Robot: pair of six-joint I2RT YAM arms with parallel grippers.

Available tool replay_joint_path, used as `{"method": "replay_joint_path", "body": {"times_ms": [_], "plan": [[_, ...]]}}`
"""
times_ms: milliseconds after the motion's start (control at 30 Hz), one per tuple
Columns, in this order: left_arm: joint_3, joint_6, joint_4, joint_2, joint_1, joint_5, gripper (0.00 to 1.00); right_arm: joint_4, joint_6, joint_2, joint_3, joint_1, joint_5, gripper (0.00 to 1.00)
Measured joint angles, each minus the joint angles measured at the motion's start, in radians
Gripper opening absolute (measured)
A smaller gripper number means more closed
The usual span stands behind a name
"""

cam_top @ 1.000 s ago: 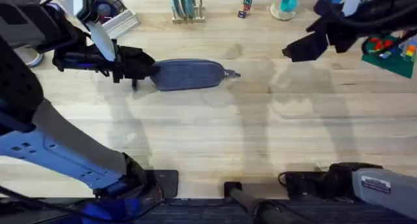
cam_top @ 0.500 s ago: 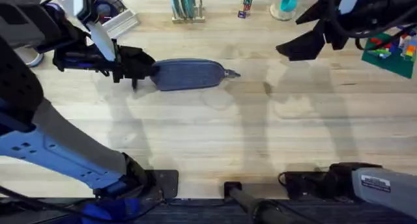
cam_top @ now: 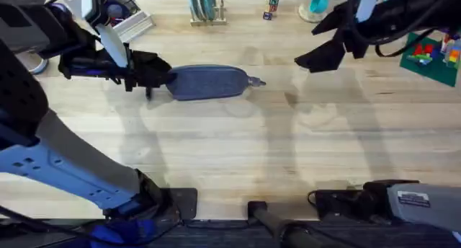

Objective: Unzip the bag, pick up the pens from the table one at a time and place them inside, then zip the bag closed.

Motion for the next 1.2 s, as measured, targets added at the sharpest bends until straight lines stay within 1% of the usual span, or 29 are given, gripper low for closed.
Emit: {"method": "replay_joint_path", "body": {"times_ms": [500, 667, 867, 1200], "plan": [[0.0, 0.0, 0.0, 0.0, 0.0, 0.0, 0.042, 0.031, -0.059, 0.111, 0.0, 0.06, -0.006, 0.997], [0.0, 0.0, 0.0, 0.0, 0.0, 0.0, 0.042, 0.049, -0.075, 0.129, 0.0, 0.079, -0.007, 0.997], [0.0, 0.0, 0.0, 0.0, 0.0, 0.0, 0.042, 0.078, -0.082, 0.139, 0.0, 0.096, -0.008, 0.997], [0.0, 0.0, 0.0, 0.0, 0.0, 0.0, 0.042, 0.124, -0.082, 0.223, 0.0, 0.126, -0.016, 0.997]]}}
